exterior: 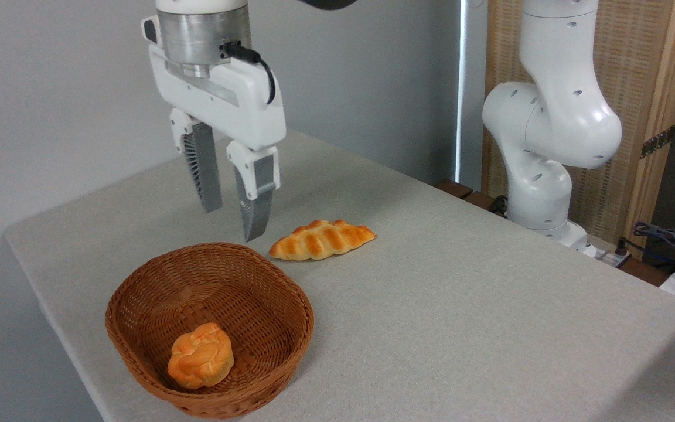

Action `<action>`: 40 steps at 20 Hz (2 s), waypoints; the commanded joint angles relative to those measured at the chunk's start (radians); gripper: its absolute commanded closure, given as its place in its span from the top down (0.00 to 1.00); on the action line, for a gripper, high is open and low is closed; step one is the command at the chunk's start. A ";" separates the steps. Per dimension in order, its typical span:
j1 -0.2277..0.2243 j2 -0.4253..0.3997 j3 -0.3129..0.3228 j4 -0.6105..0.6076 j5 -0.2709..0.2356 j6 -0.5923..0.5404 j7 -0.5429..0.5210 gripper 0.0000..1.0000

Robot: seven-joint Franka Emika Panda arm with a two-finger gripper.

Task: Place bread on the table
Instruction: 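Lower the open gripper into the wicker basket over the round bun, then close the gripper around the round golden bun in the basket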

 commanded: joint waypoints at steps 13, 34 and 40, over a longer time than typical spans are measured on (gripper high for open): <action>-0.009 0.149 -0.005 -0.063 0.011 0.241 0.034 1.00; -0.012 0.268 -0.015 -0.087 0.011 0.412 0.058 0.99; -0.012 0.265 -0.015 -0.082 0.011 0.412 0.062 0.45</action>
